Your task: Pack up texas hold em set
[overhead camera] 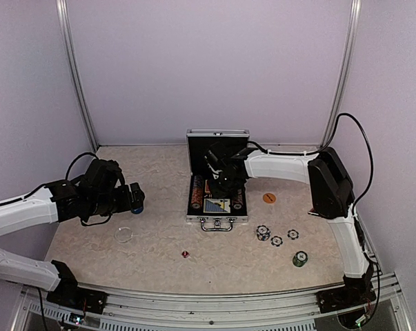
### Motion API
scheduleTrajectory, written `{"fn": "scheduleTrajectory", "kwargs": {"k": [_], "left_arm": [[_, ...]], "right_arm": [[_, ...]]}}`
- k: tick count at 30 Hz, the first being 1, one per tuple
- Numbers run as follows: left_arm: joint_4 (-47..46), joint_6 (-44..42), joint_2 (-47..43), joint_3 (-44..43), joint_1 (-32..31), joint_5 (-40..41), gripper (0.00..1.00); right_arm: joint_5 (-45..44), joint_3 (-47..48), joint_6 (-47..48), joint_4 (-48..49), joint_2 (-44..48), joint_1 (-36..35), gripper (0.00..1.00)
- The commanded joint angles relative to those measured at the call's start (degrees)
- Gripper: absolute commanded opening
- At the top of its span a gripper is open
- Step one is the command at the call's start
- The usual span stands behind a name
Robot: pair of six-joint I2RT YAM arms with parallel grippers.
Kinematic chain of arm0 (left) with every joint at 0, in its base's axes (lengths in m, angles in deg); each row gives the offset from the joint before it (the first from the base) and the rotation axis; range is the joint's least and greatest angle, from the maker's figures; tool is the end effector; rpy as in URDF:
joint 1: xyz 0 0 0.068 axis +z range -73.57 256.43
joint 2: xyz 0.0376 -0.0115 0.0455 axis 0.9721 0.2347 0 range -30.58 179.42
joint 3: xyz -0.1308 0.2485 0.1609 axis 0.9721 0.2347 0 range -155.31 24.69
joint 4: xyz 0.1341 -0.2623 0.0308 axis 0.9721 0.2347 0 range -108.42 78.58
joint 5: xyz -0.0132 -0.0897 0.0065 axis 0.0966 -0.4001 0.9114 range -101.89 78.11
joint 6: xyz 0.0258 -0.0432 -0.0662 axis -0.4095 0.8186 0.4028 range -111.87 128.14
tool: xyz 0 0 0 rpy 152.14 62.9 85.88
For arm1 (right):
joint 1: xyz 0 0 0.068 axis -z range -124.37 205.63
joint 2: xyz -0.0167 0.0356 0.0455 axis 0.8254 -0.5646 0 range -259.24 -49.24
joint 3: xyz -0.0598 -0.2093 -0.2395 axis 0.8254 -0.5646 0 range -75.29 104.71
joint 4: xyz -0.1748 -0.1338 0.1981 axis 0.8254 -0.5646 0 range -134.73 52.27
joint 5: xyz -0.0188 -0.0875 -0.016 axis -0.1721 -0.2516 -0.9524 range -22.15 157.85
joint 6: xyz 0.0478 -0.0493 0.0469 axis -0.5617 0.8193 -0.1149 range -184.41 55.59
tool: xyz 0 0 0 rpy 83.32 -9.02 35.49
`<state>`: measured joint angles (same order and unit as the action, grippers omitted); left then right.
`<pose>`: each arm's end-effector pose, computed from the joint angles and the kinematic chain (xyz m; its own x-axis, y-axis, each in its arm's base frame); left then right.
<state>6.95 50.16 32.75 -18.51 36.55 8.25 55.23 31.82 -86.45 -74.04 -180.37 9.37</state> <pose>0.2177 -0.1494 0.2541 -0.6856 -0.2463 -0.6851 -0.0569 0.9563 -0.2869 0.4136 0.4090 0.1659 -0.7935 -0.2993 -0.5299 -0.3587 0.9334 0.0098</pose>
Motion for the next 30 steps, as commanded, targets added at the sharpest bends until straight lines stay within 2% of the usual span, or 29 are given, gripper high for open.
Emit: {"fn": "scheduleTrajectory", "kwargs": {"k": [1, 12, 30], "left_arm": [[-0.65, 0.34, 0.45, -0.06, 0.42, 0.25, 0.99], [-1.18, 0.14, 0.63, 0.57, 0.46, 0.32, 0.99], [-1.46, 0.33, 0.35, 1.26, 0.55, 0.16, 0.99]], "right_arm": [[0.88, 0.91, 0.25, 1.14, -1.31, 0.3, 0.15], [1.29, -0.38, -0.04, 1.25, -0.55, 0.29, 0.16], [1.28, -0.77, -0.1, 0.98, 0.07, 0.27, 0.23]]}}
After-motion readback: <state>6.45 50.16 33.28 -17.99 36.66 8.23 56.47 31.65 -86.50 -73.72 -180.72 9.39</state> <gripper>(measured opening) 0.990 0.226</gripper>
